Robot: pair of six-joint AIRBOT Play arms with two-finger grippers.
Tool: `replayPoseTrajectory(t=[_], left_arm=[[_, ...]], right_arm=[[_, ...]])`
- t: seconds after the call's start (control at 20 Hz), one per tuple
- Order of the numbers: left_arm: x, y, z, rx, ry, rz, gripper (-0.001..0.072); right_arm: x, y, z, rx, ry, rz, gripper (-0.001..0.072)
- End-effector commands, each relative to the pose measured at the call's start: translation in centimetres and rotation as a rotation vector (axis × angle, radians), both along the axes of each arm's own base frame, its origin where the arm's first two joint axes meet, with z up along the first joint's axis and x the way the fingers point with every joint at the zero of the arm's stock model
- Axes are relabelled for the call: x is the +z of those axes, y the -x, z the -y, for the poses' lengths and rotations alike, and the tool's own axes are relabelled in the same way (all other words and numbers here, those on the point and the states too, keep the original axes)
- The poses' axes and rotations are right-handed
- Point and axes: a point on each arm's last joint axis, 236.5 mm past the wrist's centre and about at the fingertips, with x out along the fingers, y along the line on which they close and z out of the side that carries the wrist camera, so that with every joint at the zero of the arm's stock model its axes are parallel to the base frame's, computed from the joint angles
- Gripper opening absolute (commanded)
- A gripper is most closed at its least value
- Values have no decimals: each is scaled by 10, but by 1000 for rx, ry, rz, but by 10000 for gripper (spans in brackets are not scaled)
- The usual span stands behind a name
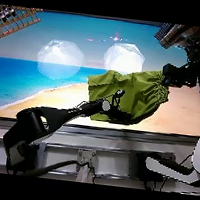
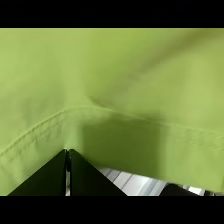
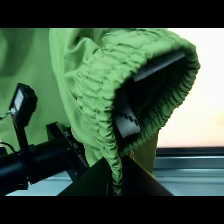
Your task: Fold the clothes and pants, and hang the long-sleeved shirts on hangers.
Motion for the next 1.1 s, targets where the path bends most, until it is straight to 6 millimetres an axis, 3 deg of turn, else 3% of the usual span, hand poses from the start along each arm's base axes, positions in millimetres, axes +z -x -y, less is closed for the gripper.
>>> replayPoseTrajectory(t=[0.0, 0.25, 0.65, 0.75, 0.9, 1.05], left_arm=[[-1, 3, 0, -8, -3, 0, 5], [-1, 10, 2, -28, -7, 4, 5], [3, 5, -3, -26, -3, -11, 6], [20, 4, -7, -50, 14, -18, 6], [68, -5, -22, -172, 81, 80, 6], [105, -35, -72, -266, 29, 224, 6]], right_arm=[[13, -5, 0, -1, 3, 42, 38], [13, -5, 0, -7, 3, 41, 38], [11, -5, 7, -5, 33, 39, 38], [10, -5, 11, 4, 49, 42, 38], [10, -5, 11, 4, 49, 41, 38], [10, -6, 10, 4, 49, 41, 38]])
